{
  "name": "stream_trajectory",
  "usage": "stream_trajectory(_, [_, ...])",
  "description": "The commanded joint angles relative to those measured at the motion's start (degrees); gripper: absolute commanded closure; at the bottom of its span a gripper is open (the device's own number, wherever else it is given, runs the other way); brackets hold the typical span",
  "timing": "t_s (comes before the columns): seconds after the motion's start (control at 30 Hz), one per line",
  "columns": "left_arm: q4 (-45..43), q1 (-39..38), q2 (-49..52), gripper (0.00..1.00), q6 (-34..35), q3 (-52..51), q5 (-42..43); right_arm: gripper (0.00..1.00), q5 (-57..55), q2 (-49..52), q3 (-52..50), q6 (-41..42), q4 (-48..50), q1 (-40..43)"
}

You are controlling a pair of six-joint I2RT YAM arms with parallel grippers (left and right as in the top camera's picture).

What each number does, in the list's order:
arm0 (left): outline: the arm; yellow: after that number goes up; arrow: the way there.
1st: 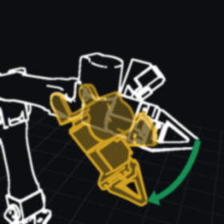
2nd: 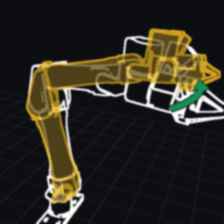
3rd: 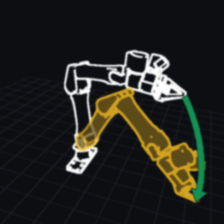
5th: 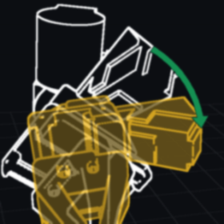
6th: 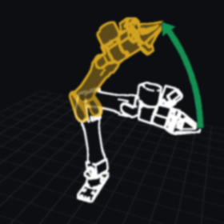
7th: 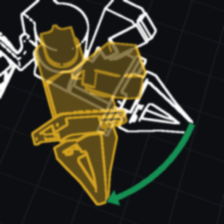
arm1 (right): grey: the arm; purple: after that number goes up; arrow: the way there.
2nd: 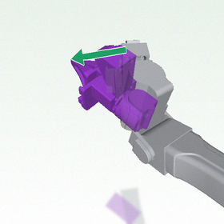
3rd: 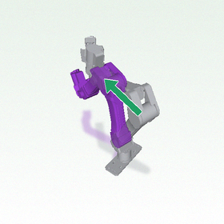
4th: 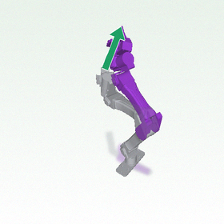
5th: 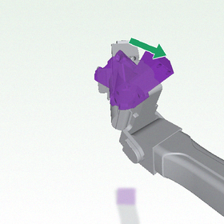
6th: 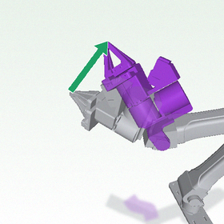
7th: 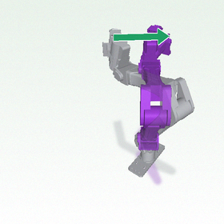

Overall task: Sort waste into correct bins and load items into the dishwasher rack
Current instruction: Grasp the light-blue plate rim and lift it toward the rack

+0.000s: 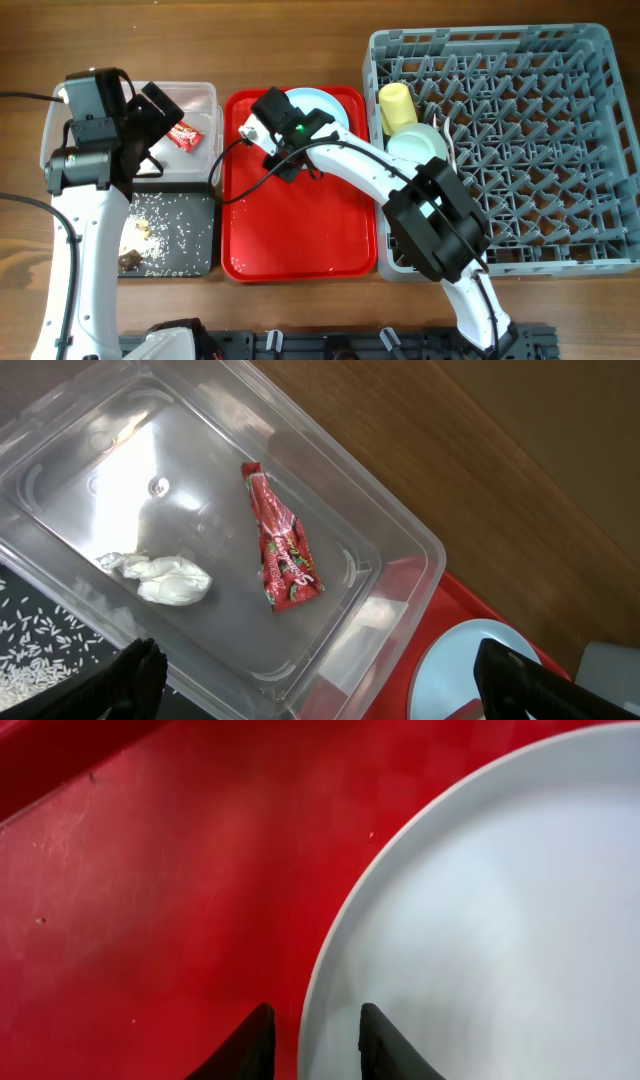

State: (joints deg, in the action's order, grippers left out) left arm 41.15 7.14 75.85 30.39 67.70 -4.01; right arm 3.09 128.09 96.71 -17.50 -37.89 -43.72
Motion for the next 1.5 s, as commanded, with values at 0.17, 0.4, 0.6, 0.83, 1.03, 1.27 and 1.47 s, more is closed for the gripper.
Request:
stream_trajectory(0.17, [-0.13,0.17,0.00,0.00,0.50,0.55,0.07,0.73,-0.74,1.05,-0.07,-0.81,-0.55,-0.13])
stream_trajectory(0.4, [-0.13,0.17,0.00,0.00,0.50,0.55,0.07,0.84,-2.25,1.07,-1.97,-2.01,0.37,-0.13])
stream_trajectory(0.6, [-0.13,0.17,0.00,0.00,0.50,0.55,0.07,0.96,-2.69,1.07,-1.95,-1.97,0.31,-0.13])
stream_trajectory(0.83, [-0.13,0.17,0.00,0.00,0.50,0.55,0.07,0.96,6.32,-9.03,0.66,8.07,-1.55,0.13])
stream_trajectory(1.03, [-0.11,0.17,0.00,0.00,0.50,0.55,0.07,0.96,15.74,-26.77,0.66,14.78,-1.60,6.97])
stream_trajectory(1.27, [-0.13,0.17,0.00,0.00,0.50,0.55,0.07,0.96,41.64,-34.45,0.26,26.56,-3.58,34.14])
stream_trajectory(1.47, [-0.13,0.17,0.00,0.00,0.50,0.55,0.07,0.96,65.11,-30.62,-4.07,27.08,-5.05,54.73])
